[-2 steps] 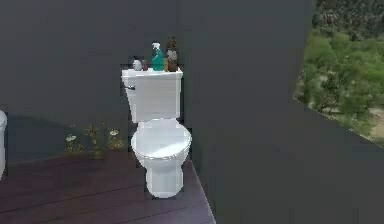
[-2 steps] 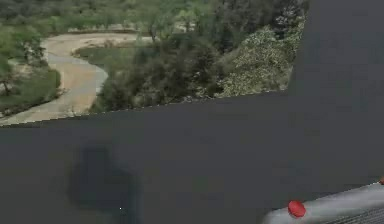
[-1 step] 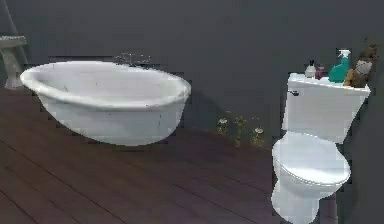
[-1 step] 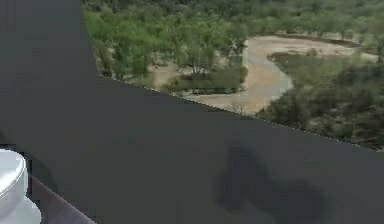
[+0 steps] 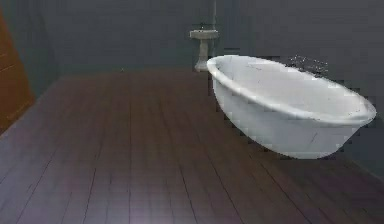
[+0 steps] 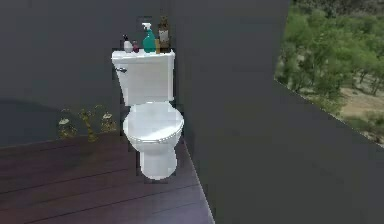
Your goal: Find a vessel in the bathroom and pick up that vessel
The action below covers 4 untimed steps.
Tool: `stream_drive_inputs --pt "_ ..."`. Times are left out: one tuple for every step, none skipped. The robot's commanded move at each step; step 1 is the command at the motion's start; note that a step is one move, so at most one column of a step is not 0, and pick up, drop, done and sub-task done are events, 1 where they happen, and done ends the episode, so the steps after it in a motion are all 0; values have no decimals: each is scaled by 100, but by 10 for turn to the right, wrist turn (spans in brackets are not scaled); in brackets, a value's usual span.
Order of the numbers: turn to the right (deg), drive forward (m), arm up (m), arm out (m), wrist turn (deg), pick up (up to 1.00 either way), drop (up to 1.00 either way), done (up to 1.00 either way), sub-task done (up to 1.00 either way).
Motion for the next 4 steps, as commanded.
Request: stream_drive_inputs --pt "-150 0 0 0 0 0 0 0 0" --pt "0 20 0 0 0 0 0 0 0" --pt "0 100 0 0 0 0 0 0 0" --pt "0 100 0 0 0 0 0 0 0"
